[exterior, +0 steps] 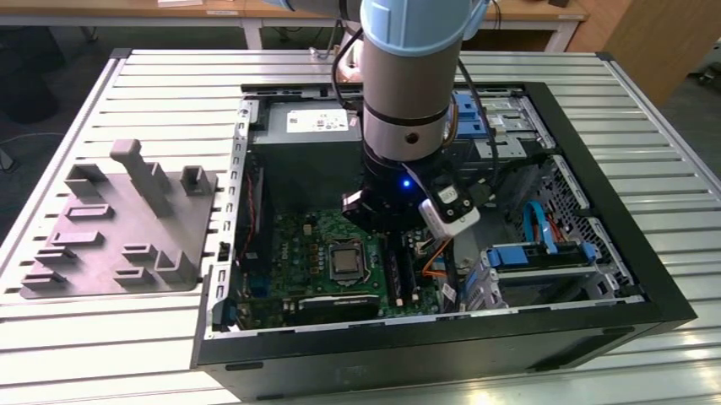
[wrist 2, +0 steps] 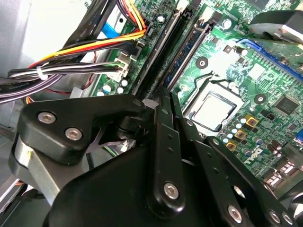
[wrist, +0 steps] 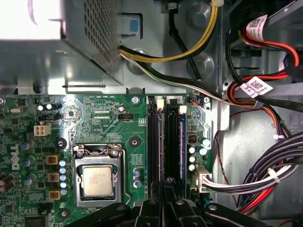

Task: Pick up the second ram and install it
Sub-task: 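Insert the second ram into the second slot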

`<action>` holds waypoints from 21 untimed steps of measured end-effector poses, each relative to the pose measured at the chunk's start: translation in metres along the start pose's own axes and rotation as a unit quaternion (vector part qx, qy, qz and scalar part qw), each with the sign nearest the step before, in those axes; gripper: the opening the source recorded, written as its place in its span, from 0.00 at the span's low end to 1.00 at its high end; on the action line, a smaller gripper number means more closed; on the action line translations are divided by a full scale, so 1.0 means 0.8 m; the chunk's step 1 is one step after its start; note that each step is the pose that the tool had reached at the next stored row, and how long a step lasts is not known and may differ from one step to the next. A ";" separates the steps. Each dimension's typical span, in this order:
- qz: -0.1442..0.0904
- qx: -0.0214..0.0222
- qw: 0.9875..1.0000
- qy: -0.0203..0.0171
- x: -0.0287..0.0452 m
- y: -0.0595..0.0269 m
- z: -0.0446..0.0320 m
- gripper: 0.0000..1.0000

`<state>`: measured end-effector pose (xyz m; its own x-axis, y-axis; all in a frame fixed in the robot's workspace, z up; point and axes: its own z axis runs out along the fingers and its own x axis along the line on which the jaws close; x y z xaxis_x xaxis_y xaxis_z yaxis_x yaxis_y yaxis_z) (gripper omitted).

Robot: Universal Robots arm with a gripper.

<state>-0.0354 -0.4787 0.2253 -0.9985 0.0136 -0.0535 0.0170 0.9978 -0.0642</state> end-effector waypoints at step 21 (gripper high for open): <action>0.001 -0.007 1.000 -0.006 -0.0001 -0.003 -0.0014 0.17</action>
<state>-0.0354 -0.4811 0.2266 -0.9978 0.0145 -0.0652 0.0177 0.9986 -0.0498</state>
